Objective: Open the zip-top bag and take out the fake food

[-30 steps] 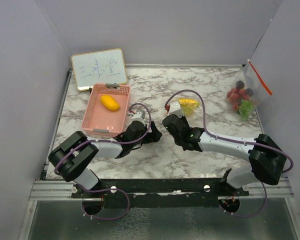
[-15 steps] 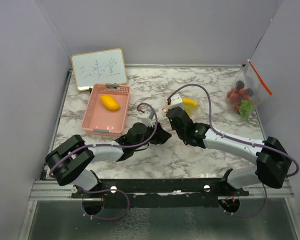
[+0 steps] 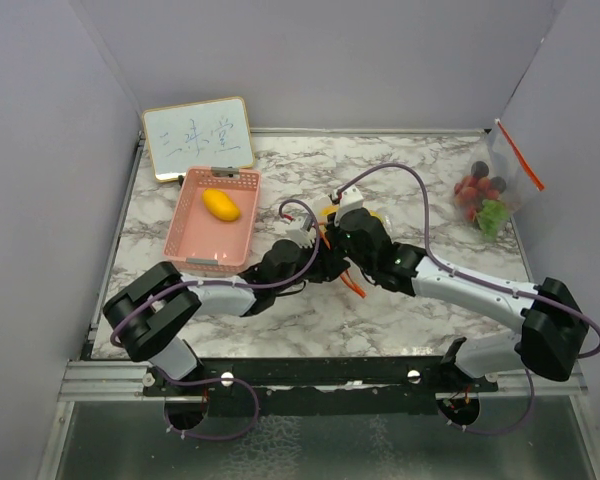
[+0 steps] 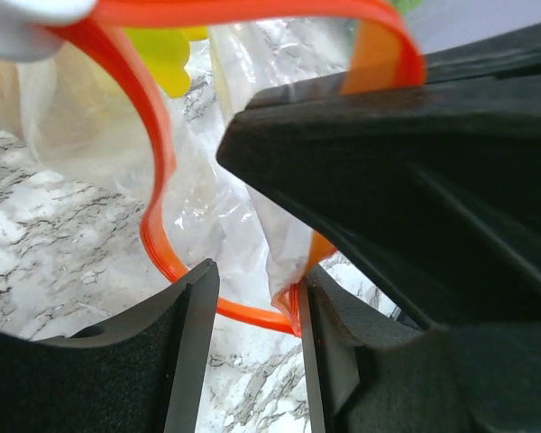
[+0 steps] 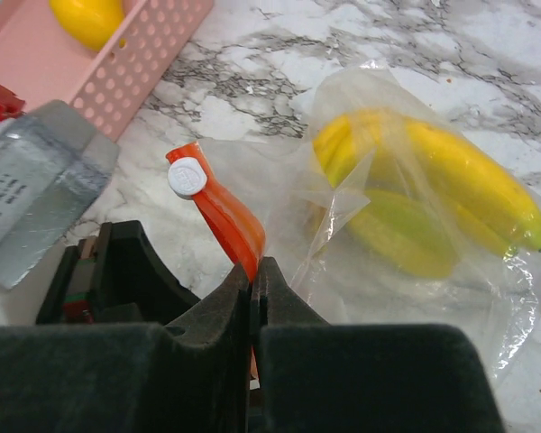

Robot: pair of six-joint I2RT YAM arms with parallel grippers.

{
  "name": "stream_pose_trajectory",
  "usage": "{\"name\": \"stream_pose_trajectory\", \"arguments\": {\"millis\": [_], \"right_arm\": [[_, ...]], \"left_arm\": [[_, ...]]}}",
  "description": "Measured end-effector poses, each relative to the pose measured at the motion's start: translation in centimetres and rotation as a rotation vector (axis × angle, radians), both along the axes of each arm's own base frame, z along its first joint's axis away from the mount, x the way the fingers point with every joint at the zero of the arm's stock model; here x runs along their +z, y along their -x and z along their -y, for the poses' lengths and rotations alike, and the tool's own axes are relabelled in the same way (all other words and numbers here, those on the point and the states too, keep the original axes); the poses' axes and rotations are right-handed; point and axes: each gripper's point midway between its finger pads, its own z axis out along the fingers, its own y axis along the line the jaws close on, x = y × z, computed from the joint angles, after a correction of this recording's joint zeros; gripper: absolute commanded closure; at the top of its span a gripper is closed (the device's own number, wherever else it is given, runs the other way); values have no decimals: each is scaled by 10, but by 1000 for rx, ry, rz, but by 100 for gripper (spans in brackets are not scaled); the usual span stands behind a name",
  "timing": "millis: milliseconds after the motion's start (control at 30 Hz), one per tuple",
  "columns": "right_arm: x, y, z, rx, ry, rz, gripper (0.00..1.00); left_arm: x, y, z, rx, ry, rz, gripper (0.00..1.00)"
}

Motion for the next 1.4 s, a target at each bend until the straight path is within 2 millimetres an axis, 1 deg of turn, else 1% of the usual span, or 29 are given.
{"name": "stream_pose_trajectory", "arguments": {"millis": [167, 267, 333, 500, 667, 833, 1000, 1133, 1200, 1300, 1400], "right_arm": [[6, 3, -8, 28, -47, -4, 98], [8, 2, -8, 23, -60, -6, 98], [10, 0, -6, 18, -68, -3, 98], [22, -7, 5, -1, -99, 10, 98], [33, -17, 22, -40, -122, 29, 98], [30, -15, 25, -42, -120, 26, 98], [28, -15, 27, -45, -113, 24, 98], [31, -14, 29, -46, -118, 30, 98], [31, -13, 30, -46, -121, 32, 98], [31, -13, 31, -46, -121, 31, 98], [31, -12, 30, -44, -122, 30, 98]], "left_arm": [[-5, -2, 0, 19, 2, -25, 57], [-7, -9, 1, 44, -6, -35, 62], [-6, -12, 3, 51, -5, -32, 64], [-1, -11, 3, 44, 23, -12, 64], [-9, 2, -16, 46, -6, -6, 64], [1, 0, -24, 66, -27, 35, 64], [3, -1, -29, 74, -53, 53, 63], [21, -3, -36, 97, -36, 97, 62], [27, -5, -38, 109, -29, 110, 62], [25, -7, -40, 119, -41, 109, 62], [25, -12, -36, 121, -47, 104, 62]]}}
